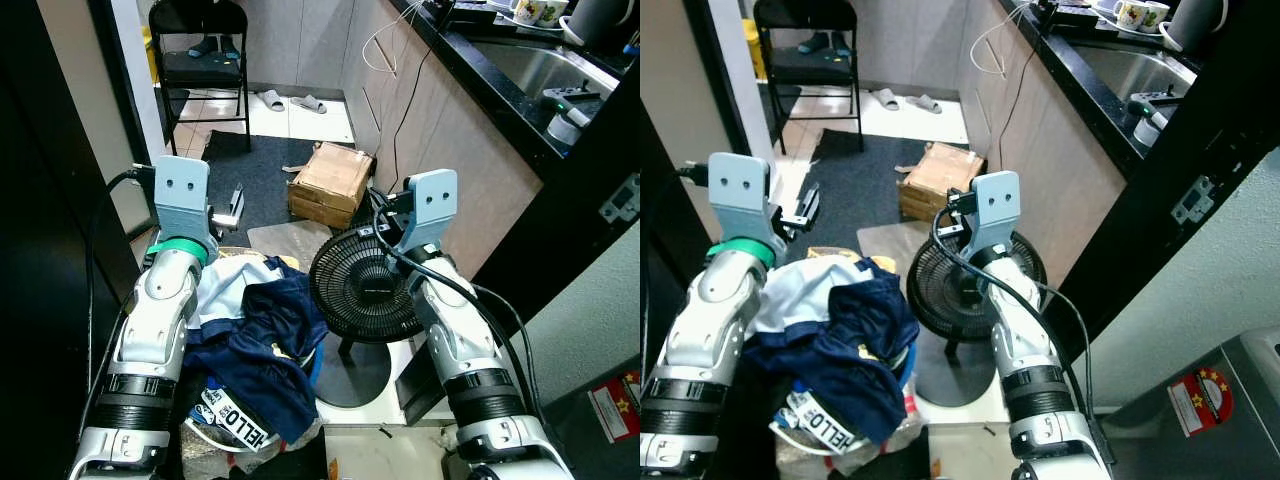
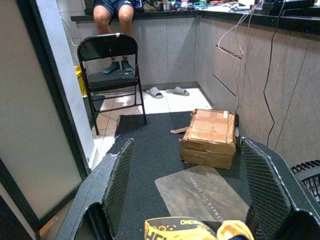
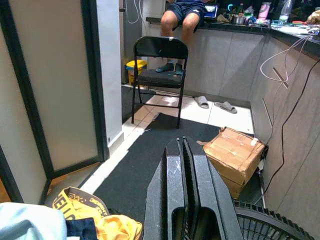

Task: Clothes washing

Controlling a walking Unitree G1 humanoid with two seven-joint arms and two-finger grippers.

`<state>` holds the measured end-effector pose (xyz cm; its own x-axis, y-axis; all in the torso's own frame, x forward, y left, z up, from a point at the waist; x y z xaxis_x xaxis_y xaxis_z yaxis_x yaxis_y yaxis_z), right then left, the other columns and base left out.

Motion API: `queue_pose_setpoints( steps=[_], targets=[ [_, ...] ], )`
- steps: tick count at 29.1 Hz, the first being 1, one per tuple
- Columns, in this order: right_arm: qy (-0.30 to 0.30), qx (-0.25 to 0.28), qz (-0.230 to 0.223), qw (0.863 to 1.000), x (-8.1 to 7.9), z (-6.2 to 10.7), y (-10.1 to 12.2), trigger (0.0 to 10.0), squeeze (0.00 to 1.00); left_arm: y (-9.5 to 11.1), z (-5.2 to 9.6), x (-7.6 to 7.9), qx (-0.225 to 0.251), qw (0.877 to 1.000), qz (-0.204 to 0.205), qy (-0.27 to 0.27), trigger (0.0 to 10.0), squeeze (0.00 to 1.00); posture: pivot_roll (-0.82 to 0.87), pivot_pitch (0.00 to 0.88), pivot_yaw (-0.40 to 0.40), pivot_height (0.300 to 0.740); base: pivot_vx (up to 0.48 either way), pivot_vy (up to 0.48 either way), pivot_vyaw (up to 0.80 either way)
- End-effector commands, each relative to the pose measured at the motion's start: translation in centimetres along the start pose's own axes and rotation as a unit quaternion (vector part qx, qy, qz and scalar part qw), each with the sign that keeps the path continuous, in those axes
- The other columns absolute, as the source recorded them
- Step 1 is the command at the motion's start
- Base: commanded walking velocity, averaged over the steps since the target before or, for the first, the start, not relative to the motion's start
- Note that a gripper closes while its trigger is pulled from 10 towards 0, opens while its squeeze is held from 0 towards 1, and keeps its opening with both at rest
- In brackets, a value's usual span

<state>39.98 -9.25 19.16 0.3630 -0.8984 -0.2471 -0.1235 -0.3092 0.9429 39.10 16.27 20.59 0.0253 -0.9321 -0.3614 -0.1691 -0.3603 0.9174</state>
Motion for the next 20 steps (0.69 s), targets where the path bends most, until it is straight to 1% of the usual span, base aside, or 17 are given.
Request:
queue_pose_setpoints(
  steps=[1,9,16,17,18,20],
  targets=[
    [-0.006,-0.004,-0.004,1.0,0.4,0.3,-0.4,10.0,0.0,-0.9,0.2,0.7,-0.015,1.0,-0.005,-0.011,10.0,0.0,0.02,0.007,-0.064,0.74,0.0,0.0,0.0],
    [-0.006,-0.006,-0.003,1.0,0.4,0.3,-0.5,10.0,0.0,-1.0,0.2,0.7,-0.018,1.0,-0.006,-0.013,10.0,0.0,0.02,0.01,-0.063,0.74,0.0,0.0,0.0],
    [-0.006,-0.012,0.002,1.0,0.5,0.3,-0.7,10.0,0.0,-2.1,0.5,1.0,-0.034,0.999,-0.013,-0.015,10.0,0.0,0.02,0.014,-0.064,0.74,0.0,0.0,0.0],
    [-0.012,-0.014,0.006,1.0,0.9,0.2,-0.8,10.0,0.0,-2.3,0.5,1.1,-0.038,0.999,-0.023,-0.017,10.0,0.0,0.02,0.018,-0.064,0.74,0.0,0.0,0.0],
    [-0.012,-0.014,0.006,1.0,0.9,0.2,-0.8,10.0,0.0,-2.3,0.5,1.1,-0.038,0.999,-0.023,-0.017,10.0,0.0,0.02,0.018,-0.064,0.74,0.0,0.0,0.0],
    [-0.033,-0.032,0.026,0.999,1.9,0.2,-1.4,10.0,0.0,-2.5,0.5,1.4,-0.041,0.998,-0.04,-0.025,10.0,0.0,0.02,0.018,-0.064,0.74,0.0,0.0,0.0]
  ],
)
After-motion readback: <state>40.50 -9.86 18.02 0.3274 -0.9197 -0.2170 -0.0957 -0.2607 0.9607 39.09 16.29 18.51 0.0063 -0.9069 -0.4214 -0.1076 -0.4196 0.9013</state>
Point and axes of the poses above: a point about 5 cm out from each wrist's last joint towards the gripper, its own z axis pointing back from the gripper into the wrist, its own y axis along the axis of the wrist's last joint, x = y × z, the point moved 5 cm from there along -z, pointing out of the wrist towards the gripper, and after that the axes turned 15 degrees about -z, right-handed, at the moved point
